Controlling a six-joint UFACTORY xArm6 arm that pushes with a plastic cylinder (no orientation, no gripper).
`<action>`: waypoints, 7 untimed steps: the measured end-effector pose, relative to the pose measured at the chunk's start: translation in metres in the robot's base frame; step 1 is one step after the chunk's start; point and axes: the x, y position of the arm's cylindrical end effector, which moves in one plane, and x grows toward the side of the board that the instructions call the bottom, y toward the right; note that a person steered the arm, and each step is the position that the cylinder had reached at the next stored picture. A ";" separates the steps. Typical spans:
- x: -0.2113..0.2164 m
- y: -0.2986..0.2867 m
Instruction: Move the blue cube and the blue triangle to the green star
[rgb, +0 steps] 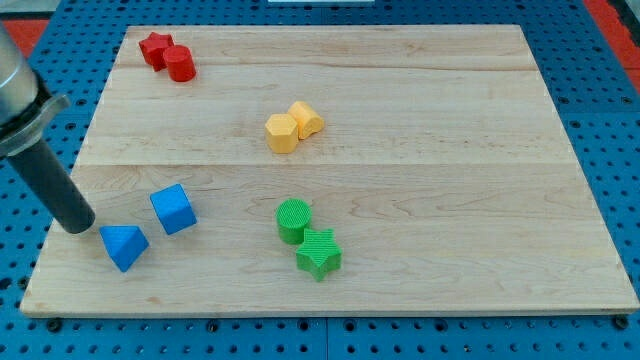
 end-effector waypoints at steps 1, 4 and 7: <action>0.010 -0.001; 0.032 -0.001; 0.059 0.092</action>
